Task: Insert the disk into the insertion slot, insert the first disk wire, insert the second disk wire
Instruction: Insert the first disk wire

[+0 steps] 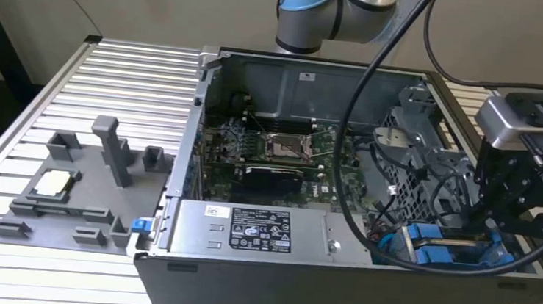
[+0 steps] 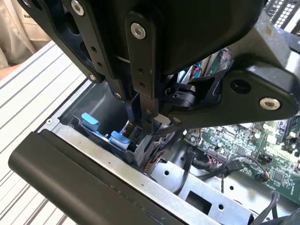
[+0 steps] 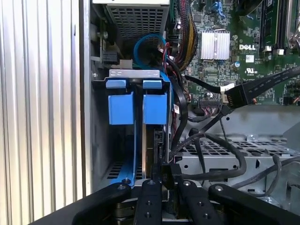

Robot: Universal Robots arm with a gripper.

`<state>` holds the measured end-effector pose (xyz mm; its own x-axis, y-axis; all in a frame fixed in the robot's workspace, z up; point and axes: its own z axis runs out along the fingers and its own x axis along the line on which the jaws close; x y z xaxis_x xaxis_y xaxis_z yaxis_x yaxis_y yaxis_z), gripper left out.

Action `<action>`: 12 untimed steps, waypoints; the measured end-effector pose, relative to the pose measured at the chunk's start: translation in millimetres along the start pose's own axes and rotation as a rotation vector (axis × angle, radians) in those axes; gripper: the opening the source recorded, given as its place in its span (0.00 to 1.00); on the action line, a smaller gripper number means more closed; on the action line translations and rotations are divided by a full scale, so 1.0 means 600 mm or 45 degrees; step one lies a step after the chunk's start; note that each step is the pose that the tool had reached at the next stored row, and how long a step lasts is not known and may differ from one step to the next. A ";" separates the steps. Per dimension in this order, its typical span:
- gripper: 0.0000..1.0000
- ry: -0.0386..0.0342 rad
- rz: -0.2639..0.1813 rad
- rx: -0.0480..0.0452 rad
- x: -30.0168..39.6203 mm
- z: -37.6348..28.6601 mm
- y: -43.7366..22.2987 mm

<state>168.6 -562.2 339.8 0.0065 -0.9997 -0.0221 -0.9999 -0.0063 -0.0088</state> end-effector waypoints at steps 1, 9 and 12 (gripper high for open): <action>0.19 -0.0002 -0.001 0.000 0.000 0.001 0.000; 0.19 -0.0006 -0.006 0.000 0.001 0.006 -0.002; 0.19 0.0006 -0.006 0.000 0.001 0.010 -0.002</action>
<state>170.1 -562.6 333.5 0.0115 -0.9997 -0.0216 -0.9999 -0.0114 -0.0087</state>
